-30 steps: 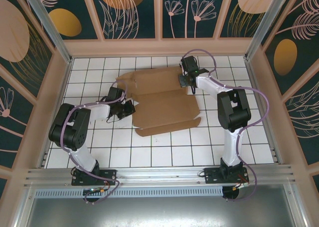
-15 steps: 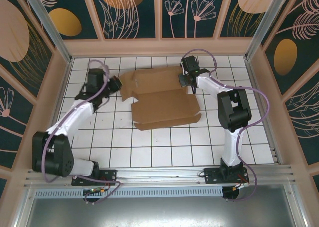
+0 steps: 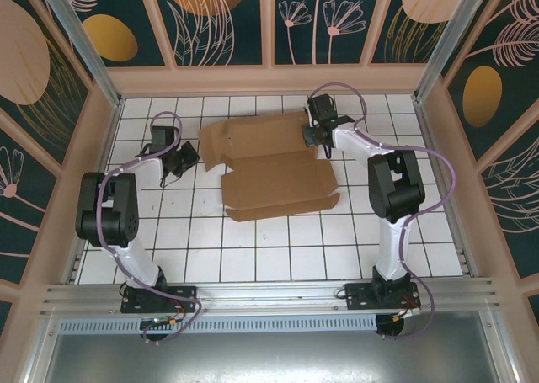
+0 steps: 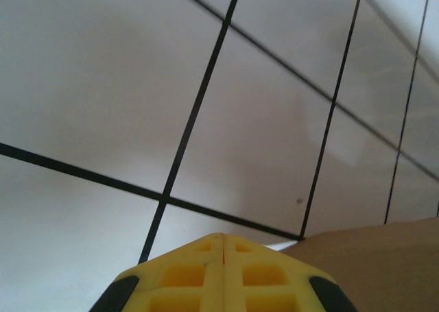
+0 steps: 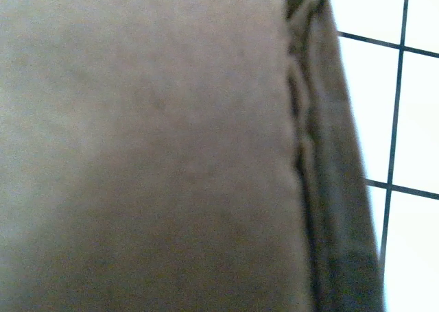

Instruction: Fold the paper box

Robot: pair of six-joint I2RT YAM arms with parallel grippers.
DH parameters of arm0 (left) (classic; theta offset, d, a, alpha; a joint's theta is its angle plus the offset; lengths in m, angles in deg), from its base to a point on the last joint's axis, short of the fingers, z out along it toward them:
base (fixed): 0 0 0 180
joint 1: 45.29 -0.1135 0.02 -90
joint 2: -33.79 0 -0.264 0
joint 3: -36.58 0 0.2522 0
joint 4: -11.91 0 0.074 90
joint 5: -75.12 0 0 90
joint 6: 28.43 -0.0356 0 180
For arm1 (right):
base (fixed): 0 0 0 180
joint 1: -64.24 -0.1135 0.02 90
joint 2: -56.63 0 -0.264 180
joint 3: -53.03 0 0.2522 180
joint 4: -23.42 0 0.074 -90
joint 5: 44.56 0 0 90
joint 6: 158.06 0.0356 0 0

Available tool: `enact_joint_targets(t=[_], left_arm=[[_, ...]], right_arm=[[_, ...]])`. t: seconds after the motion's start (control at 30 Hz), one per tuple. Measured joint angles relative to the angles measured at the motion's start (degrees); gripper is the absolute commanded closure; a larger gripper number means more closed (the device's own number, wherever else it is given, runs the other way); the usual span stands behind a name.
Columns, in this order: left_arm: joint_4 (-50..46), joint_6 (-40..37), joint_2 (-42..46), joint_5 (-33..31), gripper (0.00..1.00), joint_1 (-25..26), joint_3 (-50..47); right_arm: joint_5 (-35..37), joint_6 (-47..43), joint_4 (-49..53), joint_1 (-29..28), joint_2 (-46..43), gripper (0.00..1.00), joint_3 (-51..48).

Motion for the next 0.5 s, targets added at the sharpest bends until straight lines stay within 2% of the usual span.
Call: enact_joint_targets(t=[0.2,0.5], left_arm=[[2.8,-2.4,-0.5,5.0,0.82,1.0,1.0],[4.8,-5.9,-0.5,8.7,0.75,6.4,6.4]], right_arm=[[-0.6,0.0,0.0,0.0,0.0,1.0,0.0],[-0.9,0.0,0.2,-0.2,0.0,1.0,0.1]])
